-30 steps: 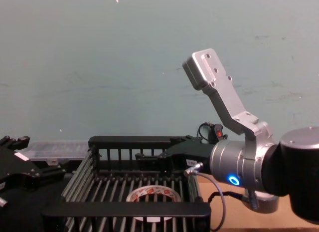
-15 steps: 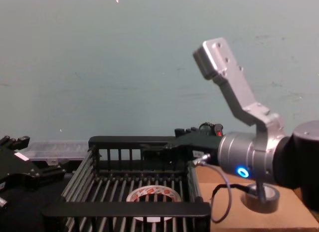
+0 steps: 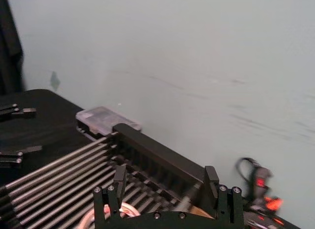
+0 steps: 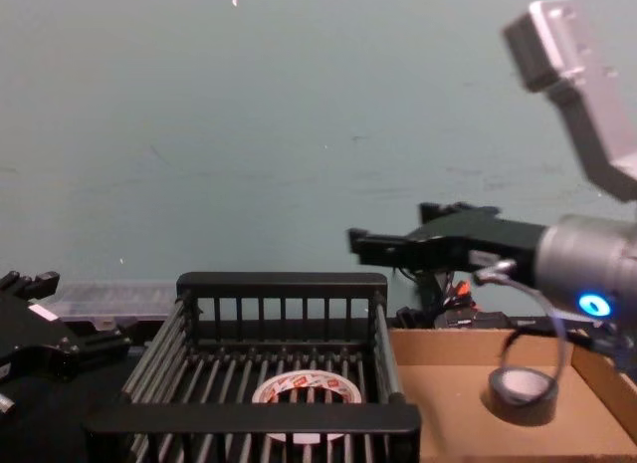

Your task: Pick up the white tape and place it into the black box , Pick up the silver tape and place it into the brown box.

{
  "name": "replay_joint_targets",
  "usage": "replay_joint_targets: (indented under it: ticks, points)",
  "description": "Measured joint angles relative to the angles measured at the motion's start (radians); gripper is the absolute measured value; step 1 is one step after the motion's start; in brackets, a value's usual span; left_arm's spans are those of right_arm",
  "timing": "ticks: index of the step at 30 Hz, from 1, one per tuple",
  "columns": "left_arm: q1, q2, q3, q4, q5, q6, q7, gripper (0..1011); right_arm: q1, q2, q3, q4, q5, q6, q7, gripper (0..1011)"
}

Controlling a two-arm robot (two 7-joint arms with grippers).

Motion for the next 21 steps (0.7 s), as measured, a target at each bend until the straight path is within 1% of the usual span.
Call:
replay_joint_targets:
  ticks: [1, 2, 5, 7, 11, 12, 13, 14, 17, 21]
  points:
    - [0.000, 0.000, 0.000, 0.000, 0.000, 0.000, 0.000, 1001, 0.000, 0.000, 0.000, 0.000, 0.000, 0.000, 0.000, 1002]
    - [0.000, 0.000, 0.000, 0.000, 0.000, 0.000, 0.000, 1001, -0.019, 0.016, 0.016, -0.024, 0.006, 0.000, -0.006, 1002]
    - [0.000, 0.000, 0.000, 0.000, 0.000, 0.000, 0.000, 1001, -0.044, 0.035, 0.034, -0.051, 0.013, -0.002, -0.017, 1002]
    - [0.000, 0.000, 0.000, 0.000, 0.000, 0.000, 0.000, 1001, -0.080, 0.060, 0.064, -0.084, 0.019, -0.010, -0.033, 1002]
    - [0.000, 0.000, 0.000, 0.000, 0.000, 0.000, 0.000, 1001, -0.111, 0.079, 0.092, -0.106, 0.025, -0.014, -0.048, 1003]
    - [0.000, 0.000, 0.000, 0.000, 0.000, 0.000, 0.000, 1001, -0.127, 0.088, 0.106, -0.113, 0.027, -0.016, -0.056, 1002]
    - [0.000, 0.000, 0.000, 0.000, 0.000, 0.000, 0.000, 1001, -0.141, 0.095, 0.119, -0.116, 0.028, -0.016, -0.063, 1002]
    - [0.000, 0.000, 0.000, 0.000, 0.000, 0.000, 0.000, 1001, -0.141, 0.095, 0.119, -0.116, 0.028, -0.016, -0.063, 1002]
    - [0.000, 0.000, 0.000, 0.000, 0.000, 0.000, 0.000, 1001, -0.171, 0.109, 0.147, -0.117, 0.027, -0.017, -0.080, 1003]
    - [0.000, 0.000, 0.000, 0.000, 0.000, 0.000, 0.000, 1001, -0.196, 0.117, 0.167, -0.112, 0.023, -0.013, -0.091, 1002]
